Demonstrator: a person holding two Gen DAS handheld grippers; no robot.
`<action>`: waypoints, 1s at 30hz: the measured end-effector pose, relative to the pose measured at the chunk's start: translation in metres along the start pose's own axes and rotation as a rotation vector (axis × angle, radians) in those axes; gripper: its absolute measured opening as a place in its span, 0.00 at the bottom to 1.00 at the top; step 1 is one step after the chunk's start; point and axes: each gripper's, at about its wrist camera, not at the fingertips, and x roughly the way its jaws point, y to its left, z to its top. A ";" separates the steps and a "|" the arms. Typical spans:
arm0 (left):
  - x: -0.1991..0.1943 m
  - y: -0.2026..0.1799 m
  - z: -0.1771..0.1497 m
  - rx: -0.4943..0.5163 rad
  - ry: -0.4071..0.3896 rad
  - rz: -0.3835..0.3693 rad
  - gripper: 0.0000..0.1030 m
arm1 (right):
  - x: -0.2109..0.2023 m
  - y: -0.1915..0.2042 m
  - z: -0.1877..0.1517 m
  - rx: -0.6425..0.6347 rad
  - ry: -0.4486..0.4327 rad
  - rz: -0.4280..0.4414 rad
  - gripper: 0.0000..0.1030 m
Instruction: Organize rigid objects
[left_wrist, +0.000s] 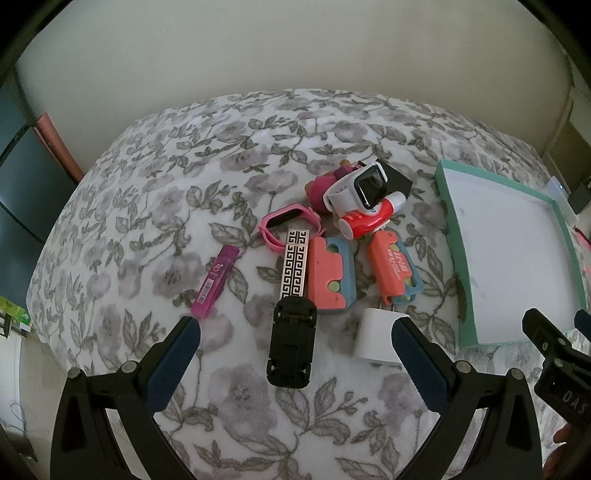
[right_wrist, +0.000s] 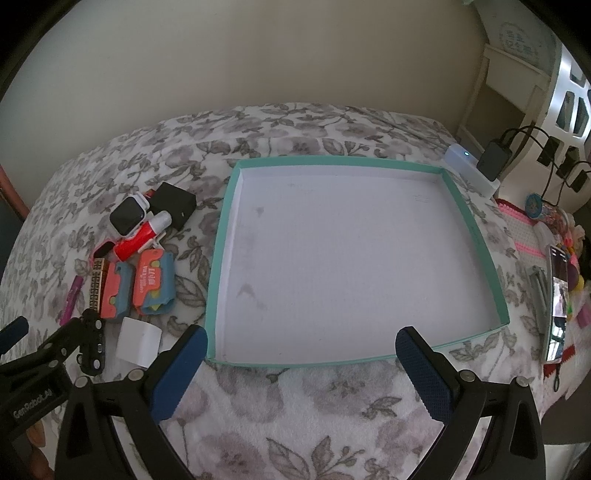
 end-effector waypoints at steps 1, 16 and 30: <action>0.001 0.001 0.000 -0.008 0.003 -0.002 1.00 | -0.001 0.001 0.001 -0.007 0.001 0.002 1.00; 0.022 0.077 -0.004 -0.283 0.081 0.017 1.00 | 0.002 0.054 -0.001 -0.108 0.045 0.227 1.00; 0.038 0.073 -0.007 -0.267 0.150 -0.009 1.00 | 0.030 0.113 -0.015 -0.311 0.140 0.255 0.98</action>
